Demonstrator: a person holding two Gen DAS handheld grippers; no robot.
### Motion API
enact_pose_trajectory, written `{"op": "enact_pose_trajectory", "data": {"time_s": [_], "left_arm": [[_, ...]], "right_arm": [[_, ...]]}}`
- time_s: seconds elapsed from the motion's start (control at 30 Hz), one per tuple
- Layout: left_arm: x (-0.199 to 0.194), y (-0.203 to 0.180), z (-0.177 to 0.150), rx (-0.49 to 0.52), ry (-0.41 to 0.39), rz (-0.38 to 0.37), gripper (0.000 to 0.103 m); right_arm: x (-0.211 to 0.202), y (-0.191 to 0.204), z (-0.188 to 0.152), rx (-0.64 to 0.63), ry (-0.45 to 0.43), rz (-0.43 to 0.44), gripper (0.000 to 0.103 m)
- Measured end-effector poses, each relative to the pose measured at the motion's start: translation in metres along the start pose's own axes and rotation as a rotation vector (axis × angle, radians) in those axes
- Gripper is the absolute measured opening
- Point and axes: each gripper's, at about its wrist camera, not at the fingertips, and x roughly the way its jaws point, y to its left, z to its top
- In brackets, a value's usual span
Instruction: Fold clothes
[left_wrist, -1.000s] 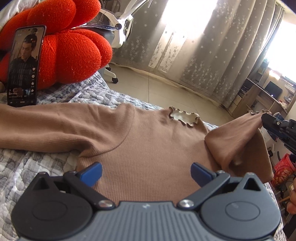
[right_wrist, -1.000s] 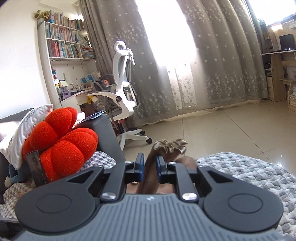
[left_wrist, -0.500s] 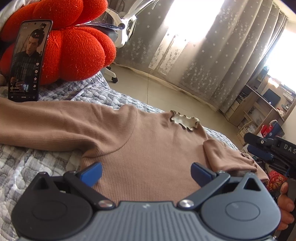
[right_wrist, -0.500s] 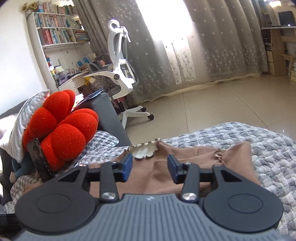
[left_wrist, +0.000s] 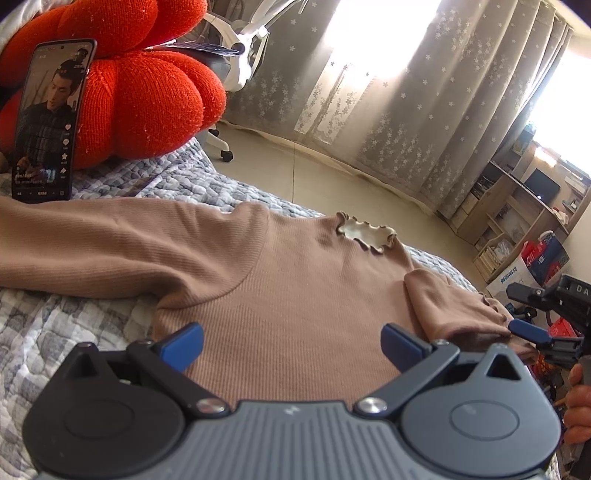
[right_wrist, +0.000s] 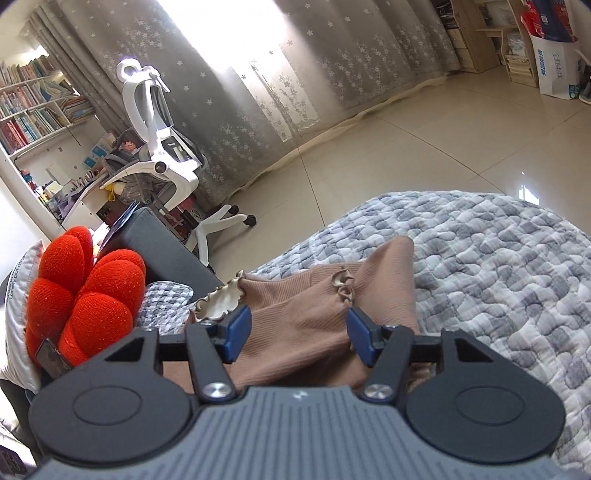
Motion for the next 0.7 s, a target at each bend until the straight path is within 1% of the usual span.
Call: {"op": "enact_pose_trajectory", "data": {"time_s": [0.1,0.2,0.27,0.3,0.43,0.47,0.53,0.57,0.63,0.7], "left_arm": [[0.000,-0.001,0.000,0.000,0.000,-0.004,0.102],[0.000,-0.002,0.000,0.003,-0.001,-0.005,0.102],[0.000,-0.002,-0.001,0.008,-0.002,-0.003,0.102],[0.000,-0.002,-0.001,0.010,-0.002,-0.002,0.102],[0.001,-0.004,-0.001,0.021,-0.002,-0.002,0.102],[0.002,-0.004,-0.001,0.022,-0.003,-0.007,0.102],[0.003,-0.001,-0.002,0.004,-0.010,-0.048,0.102],[0.004,0.001,-0.002,-0.012,-0.011,-0.077,0.102],[0.007,0.004,-0.002,-0.041,-0.009,-0.124,0.102],[0.009,0.005,-0.002,-0.058,-0.013,-0.160,0.102]], "right_arm": [[-0.003,0.003,-0.002,0.013,0.029,0.005,0.061],[-0.001,0.005,-0.006,0.053,0.082,0.026,0.061],[0.003,0.008,-0.010,0.039,0.101,0.024,0.061],[0.006,0.011,-0.013,0.016,0.095,0.007,0.061],[0.019,0.018,-0.024,-0.097,0.020,-0.049,0.060],[0.023,0.020,-0.026,-0.126,-0.003,-0.050,0.058],[0.027,0.024,-0.030,-0.194,-0.043,-0.032,0.032],[0.028,0.027,-0.032,-0.230,-0.056,-0.025,0.028],[0.028,0.034,-0.036,-0.302,-0.080,-0.009,0.015],[0.024,0.042,-0.041,-0.380,-0.101,0.019,0.013]]}}
